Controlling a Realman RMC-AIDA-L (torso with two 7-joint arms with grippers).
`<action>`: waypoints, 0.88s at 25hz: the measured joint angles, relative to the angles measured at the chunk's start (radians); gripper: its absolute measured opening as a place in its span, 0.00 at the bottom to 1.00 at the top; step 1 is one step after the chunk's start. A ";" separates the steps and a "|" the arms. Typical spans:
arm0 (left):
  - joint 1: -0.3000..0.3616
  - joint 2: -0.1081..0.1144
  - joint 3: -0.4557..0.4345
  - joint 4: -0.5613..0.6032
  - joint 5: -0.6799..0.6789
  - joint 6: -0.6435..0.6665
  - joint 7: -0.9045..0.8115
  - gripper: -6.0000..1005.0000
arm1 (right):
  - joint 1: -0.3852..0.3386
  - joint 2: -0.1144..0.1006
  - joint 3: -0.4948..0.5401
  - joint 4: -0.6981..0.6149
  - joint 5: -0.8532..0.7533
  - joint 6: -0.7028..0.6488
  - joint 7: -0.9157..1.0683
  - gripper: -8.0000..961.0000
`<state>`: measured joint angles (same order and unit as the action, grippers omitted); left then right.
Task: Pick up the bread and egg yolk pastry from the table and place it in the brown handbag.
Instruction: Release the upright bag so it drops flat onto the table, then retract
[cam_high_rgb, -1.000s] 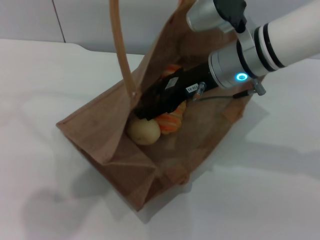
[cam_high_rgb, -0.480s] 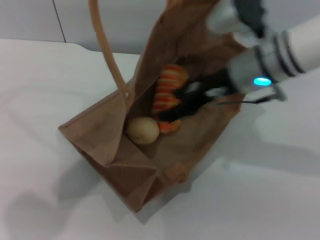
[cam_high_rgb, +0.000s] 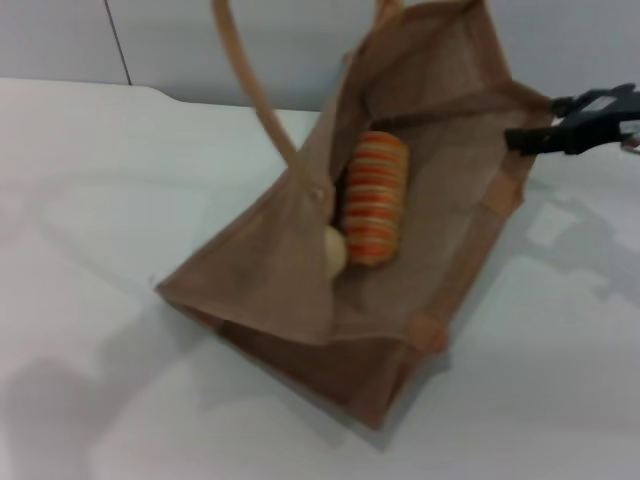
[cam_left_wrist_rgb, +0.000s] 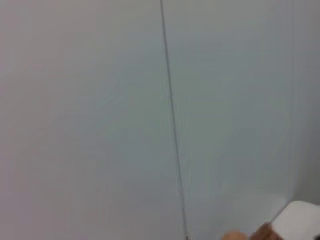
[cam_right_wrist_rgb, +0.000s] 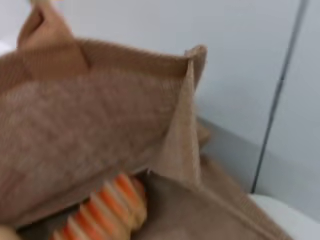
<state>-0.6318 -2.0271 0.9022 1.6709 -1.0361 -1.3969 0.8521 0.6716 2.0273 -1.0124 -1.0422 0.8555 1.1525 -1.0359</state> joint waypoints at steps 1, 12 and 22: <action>-0.005 0.000 0.002 -0.016 -0.012 0.001 0.011 0.17 | -0.006 0.000 0.005 -0.006 0.008 -0.004 0.000 0.93; -0.017 0.002 -0.003 -0.149 -0.105 0.030 0.114 0.26 | -0.006 -0.003 0.020 -0.006 0.020 -0.013 -0.005 0.93; 0.015 -0.002 -0.003 -0.166 -0.143 0.034 0.191 0.31 | -0.007 -0.004 0.062 -0.028 0.025 -0.065 -0.007 0.93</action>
<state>-0.6170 -2.0286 0.8989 1.5049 -1.1795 -1.3626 1.0431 0.6647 2.0238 -0.9504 -1.0702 0.8806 1.0875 -1.0431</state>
